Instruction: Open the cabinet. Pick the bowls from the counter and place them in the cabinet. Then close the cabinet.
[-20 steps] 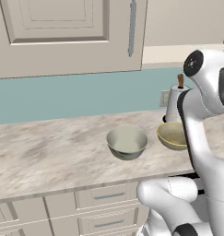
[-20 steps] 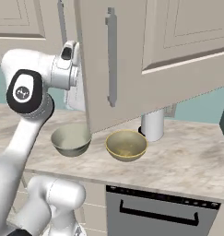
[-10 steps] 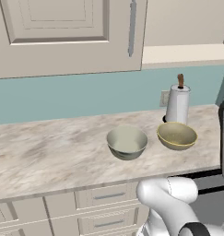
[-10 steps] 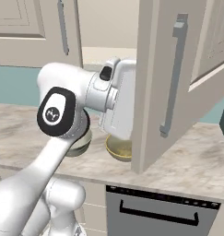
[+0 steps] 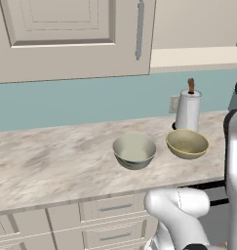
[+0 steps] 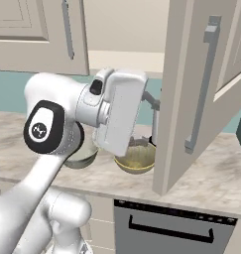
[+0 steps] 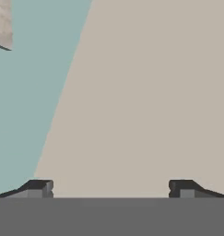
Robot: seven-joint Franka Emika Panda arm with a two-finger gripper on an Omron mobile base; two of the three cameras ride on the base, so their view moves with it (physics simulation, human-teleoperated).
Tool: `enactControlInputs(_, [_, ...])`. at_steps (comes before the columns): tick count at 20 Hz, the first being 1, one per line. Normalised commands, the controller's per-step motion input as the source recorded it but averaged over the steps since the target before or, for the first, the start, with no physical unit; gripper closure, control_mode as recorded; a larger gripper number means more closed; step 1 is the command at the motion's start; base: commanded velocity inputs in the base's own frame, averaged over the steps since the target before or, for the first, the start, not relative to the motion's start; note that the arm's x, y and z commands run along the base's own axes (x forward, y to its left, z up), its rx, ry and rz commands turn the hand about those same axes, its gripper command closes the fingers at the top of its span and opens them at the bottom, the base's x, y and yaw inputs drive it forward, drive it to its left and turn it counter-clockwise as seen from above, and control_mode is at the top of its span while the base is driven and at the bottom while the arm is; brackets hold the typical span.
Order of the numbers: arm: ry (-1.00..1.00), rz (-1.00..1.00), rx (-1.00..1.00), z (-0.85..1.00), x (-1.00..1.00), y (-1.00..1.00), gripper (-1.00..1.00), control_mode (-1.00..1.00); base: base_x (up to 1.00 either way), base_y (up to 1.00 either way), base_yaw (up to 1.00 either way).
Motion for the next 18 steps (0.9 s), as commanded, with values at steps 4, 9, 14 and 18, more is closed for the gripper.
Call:
enactControlInputs(4, [-0.15, 0.00, 0.00, 0.00, 0.00, 1.00, -1.00, -1.00, 0.00, 0.00, 0.00])
enactControlInputs(9, [-0.35, 0.00, 0.11, 0.00, 0.00, 1.00, -1.00, -1.00, 0.00, 0.00, 0.00])
enactControlInputs(14, [-0.73, 0.14, 0.33, -0.06, -0.07, 0.74, -1.00, -1.00, 0.00, 0.00, 0.00])
enactControlInputs(18, [-0.83, 0.38, 0.33, -0.15, -0.01, 0.49, -1.00, -1.00, 0.00, 0.00, 0.00])
